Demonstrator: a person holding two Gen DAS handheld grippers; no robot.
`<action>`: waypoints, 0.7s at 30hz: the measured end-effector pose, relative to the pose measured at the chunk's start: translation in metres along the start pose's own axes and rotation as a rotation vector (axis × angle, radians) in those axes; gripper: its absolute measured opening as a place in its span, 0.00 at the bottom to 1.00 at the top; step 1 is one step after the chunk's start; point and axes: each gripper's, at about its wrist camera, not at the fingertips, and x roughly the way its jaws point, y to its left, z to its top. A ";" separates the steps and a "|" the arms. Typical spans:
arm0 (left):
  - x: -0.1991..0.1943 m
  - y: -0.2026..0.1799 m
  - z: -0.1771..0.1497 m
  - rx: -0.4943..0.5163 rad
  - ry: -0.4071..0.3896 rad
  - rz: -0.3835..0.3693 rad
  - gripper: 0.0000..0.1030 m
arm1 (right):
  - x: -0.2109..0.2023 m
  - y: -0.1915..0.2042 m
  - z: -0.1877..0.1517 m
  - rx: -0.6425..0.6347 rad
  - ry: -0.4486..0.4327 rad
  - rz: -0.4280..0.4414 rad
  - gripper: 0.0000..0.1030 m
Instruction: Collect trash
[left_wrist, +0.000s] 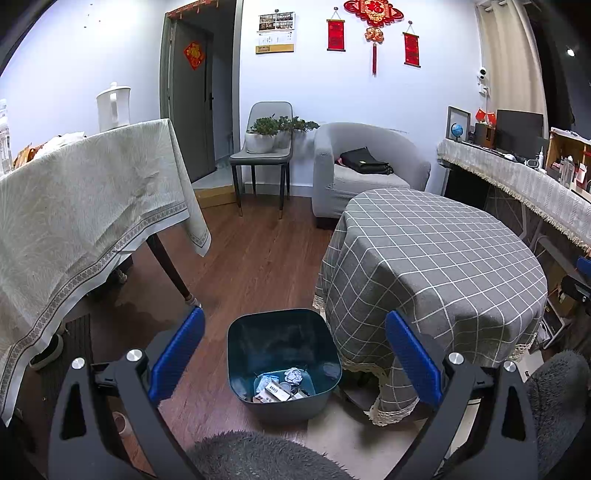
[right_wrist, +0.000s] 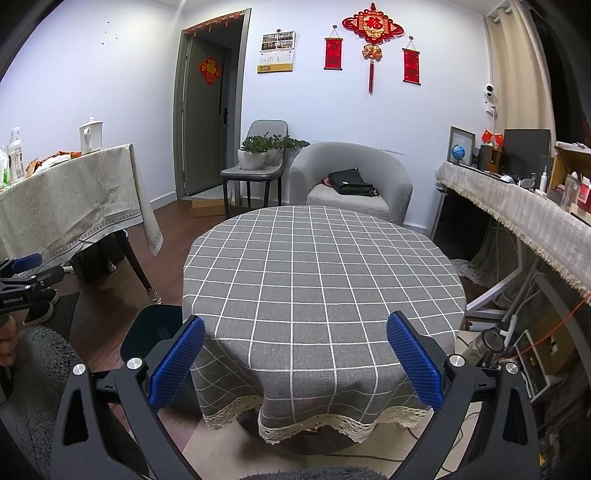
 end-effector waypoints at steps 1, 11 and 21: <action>0.000 0.000 0.000 0.000 0.000 0.000 0.97 | 0.000 0.000 0.000 -0.001 0.000 0.000 0.97; 0.000 -0.002 0.000 0.002 -0.001 0.001 0.97 | 0.000 0.000 0.000 -0.001 0.001 -0.001 0.97; 0.001 -0.007 -0.001 0.018 0.004 0.007 0.97 | 0.000 0.000 0.000 -0.002 0.001 -0.001 0.97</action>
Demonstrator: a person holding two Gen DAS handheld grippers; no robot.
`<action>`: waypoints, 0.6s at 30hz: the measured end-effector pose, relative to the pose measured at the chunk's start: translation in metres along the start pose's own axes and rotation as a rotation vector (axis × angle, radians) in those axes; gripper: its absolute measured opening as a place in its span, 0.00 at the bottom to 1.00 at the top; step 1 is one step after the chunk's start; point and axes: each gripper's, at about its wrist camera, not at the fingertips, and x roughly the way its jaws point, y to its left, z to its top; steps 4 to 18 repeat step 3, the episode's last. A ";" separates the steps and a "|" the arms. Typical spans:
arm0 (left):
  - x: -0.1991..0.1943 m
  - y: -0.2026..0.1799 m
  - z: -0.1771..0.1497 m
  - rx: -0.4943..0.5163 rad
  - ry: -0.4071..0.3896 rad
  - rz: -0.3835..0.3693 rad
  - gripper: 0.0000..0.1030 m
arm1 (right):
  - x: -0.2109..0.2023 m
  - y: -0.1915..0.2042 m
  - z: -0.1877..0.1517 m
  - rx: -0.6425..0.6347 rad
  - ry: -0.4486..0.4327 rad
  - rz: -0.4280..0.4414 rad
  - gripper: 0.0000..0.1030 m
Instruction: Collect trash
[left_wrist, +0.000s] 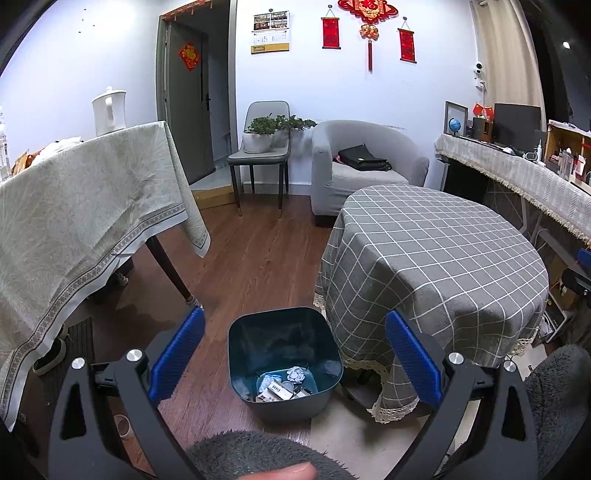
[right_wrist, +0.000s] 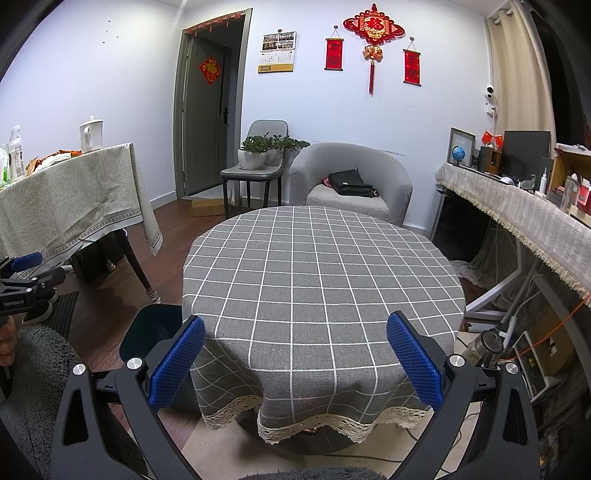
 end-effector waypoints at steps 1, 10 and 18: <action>0.000 0.000 0.000 -0.001 0.000 0.000 0.97 | 0.000 0.000 0.000 0.000 0.000 0.000 0.97; 0.000 0.001 0.000 0.001 0.001 0.000 0.97 | 0.000 0.000 0.000 0.000 0.000 0.000 0.97; 0.000 0.001 0.000 0.001 0.001 0.000 0.97 | 0.000 0.000 0.000 0.000 0.000 0.000 0.97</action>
